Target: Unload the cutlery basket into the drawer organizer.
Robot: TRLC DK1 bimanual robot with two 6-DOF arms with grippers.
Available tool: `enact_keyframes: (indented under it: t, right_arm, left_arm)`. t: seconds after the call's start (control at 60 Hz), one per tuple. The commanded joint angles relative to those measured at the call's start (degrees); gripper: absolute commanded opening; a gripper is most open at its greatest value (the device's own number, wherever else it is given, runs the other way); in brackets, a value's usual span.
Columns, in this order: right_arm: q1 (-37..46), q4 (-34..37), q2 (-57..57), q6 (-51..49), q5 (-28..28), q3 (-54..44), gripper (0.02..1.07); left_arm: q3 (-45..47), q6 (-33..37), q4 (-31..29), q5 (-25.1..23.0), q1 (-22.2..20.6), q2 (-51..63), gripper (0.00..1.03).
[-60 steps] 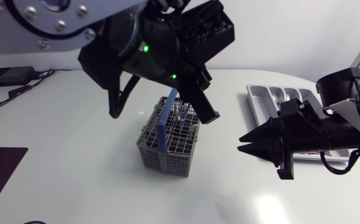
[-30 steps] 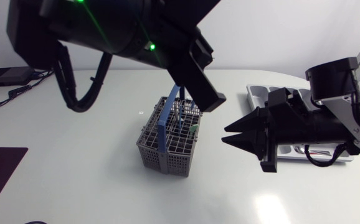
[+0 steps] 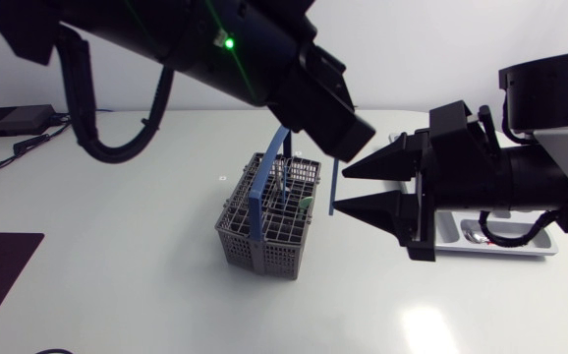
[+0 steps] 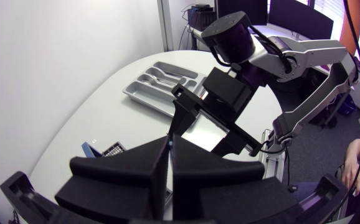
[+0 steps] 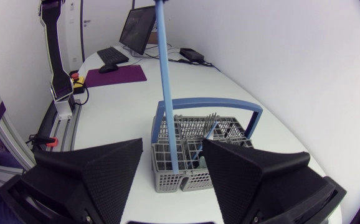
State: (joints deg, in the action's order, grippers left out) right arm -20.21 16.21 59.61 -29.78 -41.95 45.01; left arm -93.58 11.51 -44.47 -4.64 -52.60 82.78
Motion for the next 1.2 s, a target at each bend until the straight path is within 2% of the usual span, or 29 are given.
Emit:
enact_keyframes:
  t: [0.0, 0.217, 0.333, 0.5, 0.667, 0.7, 0.817, 0.833, 0.85, 0.917, 0.967, 1.05, 1.183]
  right_arm:
    - [-1.0, -0.5, -0.6, 1.8, 0.3, 1.7, 0.65]
    - [-1.8, 0.1, -0.6, 2.0, 0.4, 2.6, 0.28]
    - [-2.3, 0.6, -0.6, 2.0, 0.4, 2.8, 0.13]
    - [-3.0, 1.9, 0.2, 2.0, 0.9, 3.2, 0.08]
    - [-3.1, 3.0, 0.4, 1.7, 1.0, 3.0, 0.08]
    - [-3.0, 3.3, 0.4, 1.7, 1.0, 2.9, 0.08]
    - [-2.1, 4.4, 0.5, 1.1, 1.0, 2.5, 0.08]
    - [-2.0, 4.4, 0.5, 1.1, 1.0, 2.4, 0.08]
    - [-1.6, 4.5, 0.5, 0.9, 1.0, 2.3, 0.08]
    - [-0.2, 5.8, 0.8, -0.5, 0.8, 2.0, 0.08]
    - [1.0, 6.2, 1.0, -1.1, 0.6, 1.8, 0.08]
    - [3.7, 6.8, 1.6, -2.7, 0.4, 1.3, 0.08]
    - [9.7, 7.3, 4.0, -5.7, -0.1, 0.8, 0.08]
  left_arm:
    - [-2.5, -1.9, -0.8, -1.2, 0.7, 1.5, 0.04]
    - [-2.9, -2.9, -1.2, -2.9, 1.4, 1.9, 0.04]
    - [-3.7, -3.2, -1.8, -3.6, 1.8, 1.9, 0.04]
    - [-4.2, -3.3, -2.2, -3.6, 1.9, 1.9, 0.04]
    - [-4.5, -3.7, -2.2, -3.6, 2.2, 1.9, 0.07]
    - [-4.7, -3.8, -2.2, -3.6, 2.5, 1.9, 0.13]
    - [-5.2, -4.4, -2.2, -3.6, 3.6, 1.9, 0.59]
    - [-5.2, -4.4, -2.2, -3.6, 3.6, 1.9, 0.60]
    - [-5.4, -4.6, -2.2, -3.6, 4.1, 1.9, 0.71]
    - [-5.4, -4.6, -2.2, -3.6, 4.8, 1.9, 0.84]
    - [-5.4, -4.6, -2.2, -3.6, 5.4, 1.6, 0.90]
    - [-5.6, -4.6, -2.1, -3.6, 7.1, 1.2, 0.95]
    - [-4.9, -4.5, -2.0, -3.6, 8.9, 0.4, 0.96]
